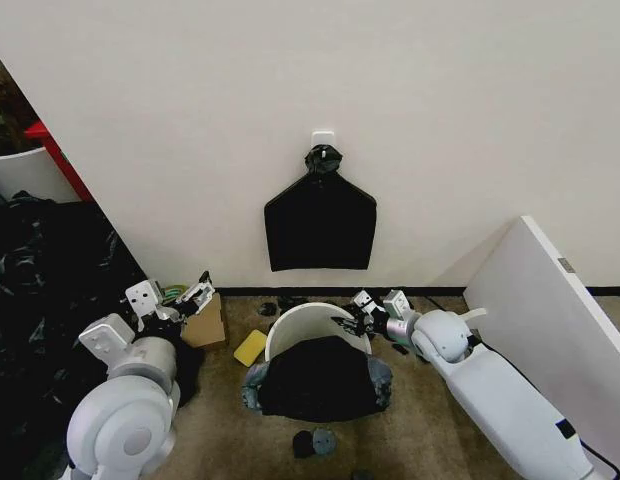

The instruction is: Place the garbage bag over the trash bin.

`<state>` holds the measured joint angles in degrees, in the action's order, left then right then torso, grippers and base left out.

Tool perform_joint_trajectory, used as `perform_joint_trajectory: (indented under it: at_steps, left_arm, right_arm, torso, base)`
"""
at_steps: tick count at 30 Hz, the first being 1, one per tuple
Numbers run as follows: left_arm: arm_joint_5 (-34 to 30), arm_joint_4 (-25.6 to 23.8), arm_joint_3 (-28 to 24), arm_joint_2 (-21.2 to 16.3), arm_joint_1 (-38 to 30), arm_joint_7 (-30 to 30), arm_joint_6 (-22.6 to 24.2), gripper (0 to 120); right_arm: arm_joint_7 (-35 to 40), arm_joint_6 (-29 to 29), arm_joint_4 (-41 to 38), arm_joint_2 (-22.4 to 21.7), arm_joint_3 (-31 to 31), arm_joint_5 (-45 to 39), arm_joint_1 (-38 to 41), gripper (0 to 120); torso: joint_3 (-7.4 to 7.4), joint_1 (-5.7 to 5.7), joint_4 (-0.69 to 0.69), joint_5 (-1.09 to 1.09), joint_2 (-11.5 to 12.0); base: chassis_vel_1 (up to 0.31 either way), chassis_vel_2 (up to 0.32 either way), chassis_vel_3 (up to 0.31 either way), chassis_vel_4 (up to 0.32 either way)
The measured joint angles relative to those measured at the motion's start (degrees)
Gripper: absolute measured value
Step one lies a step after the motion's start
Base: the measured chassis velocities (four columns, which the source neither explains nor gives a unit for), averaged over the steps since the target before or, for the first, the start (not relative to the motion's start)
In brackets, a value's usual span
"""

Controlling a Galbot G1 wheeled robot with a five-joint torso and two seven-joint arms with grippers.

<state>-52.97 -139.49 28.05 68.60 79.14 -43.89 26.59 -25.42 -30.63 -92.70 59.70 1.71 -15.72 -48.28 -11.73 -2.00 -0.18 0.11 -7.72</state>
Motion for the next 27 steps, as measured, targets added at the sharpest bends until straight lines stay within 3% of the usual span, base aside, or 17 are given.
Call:
perform_joint_trajectory:
  at_steps: [3, 4, 5, 9, 11, 13, 15, 16, 22, 27]
  left_arm:
    - [0.00, -0.04, -0.07, -0.01, 0.08, -0.02, 0.00, 100]
    - [0.01, -0.22, -0.54, -0.02, 0.37, -0.09, 0.00, 100]
    - [0.02, -0.25, -0.62, -0.02, 0.40, -0.10, 0.01, 100]
    - [0.03, -0.26, -0.67, -0.09, 0.39, -0.12, 0.03, 100]
    - [0.03, -0.26, -0.72, -0.17, 0.43, -0.16, 0.05, 100]
    - [0.03, -0.25, -0.77, -0.18, 0.49, -0.24, 0.05, 100]
    - [0.02, -0.23, -0.78, -0.21, 0.50, -0.37, 0.06, 100]
    - [0.02, -0.23, -0.78, -0.21, 0.50, -0.37, 0.06, 100]
    - [-0.03, -0.46, -1.17, -0.82, 0.72, -0.89, 0.06, 100]
    - [-0.05, -0.71, -1.77, -0.91, 0.74, -0.98, 0.06, 100]
  right_arm:
    - [0.15, -0.10, -0.13, -0.01, 0.00, -0.16, -0.09, 20]
    - [0.65, -0.37, -0.45, -0.01, -0.02, -0.47, -0.39, 10]
    - [1.02, -0.51, -0.69, -0.01, -0.03, -0.82, -0.58, 7]
    - [3.66, -1.69, -2.22, -0.44, -0.06, -4.17, -1.47, 3]
    - [8.95, -3.70, -4.75, -1.05, -0.21, -9.55, -2.52, 3]
    - [17.58, -7.40, -8.86, -1.88, -0.13, -16.79, -4.16, 3]
    - [28.04, -7.54, -12.76, -3.19, -0.04, -24.04, -6.65, 3]
    - [28.04, -7.54, -12.76, -3.19, -0.04, -24.04, -6.65, 3]
    - [53.26, 7.21, -20.52, -5.82, 2.16, -45.08, -16.55, 3]
    - [60.96, 17.65, -23.34, -4.12, 2.68, -48.44, -22.58, 3]
  torso:
    - [0.00, 0.00, 0.00, 0.00, 0.00]
    - [0.00, 0.00, 0.00, 0.00, 0.00]
    - [0.00, 0.00, 0.01, 0.00, 0.00]
    - [0.00, 0.00, 0.02, 0.01, 0.00]
    - [0.00, 0.00, 0.01, 0.01, 0.00]
    - [0.00, 0.00, 0.01, 0.00, 0.00]
    - [0.00, 0.00, 0.01, 0.00, 0.00]
    - [0.00, 0.00, 0.01, 0.00, 0.00]
    - [0.01, 0.00, -0.01, 0.00, 0.00]
    - [0.01, 0.00, 0.00, 0.01, 0.00]
  base:
    - [0.000, 0.000, 0.000, 0.000]
    - [0.000, 0.000, 0.000, 0.000]
    - [0.000, 0.000, 0.000, 0.000]
    - [0.000, 0.000, 0.000, 0.000]
    - [0.000, 0.000, 0.000, 0.000]
    - [0.000, 0.000, 0.000, 0.000]
    - [0.000, 0.000, 0.000, 0.000]
    - [0.000, 0.000, 0.000, 0.000]
    - [0.000, 0.000, 0.000, 0.000]
    - [0.000, 0.000, 0.000, 0.000]
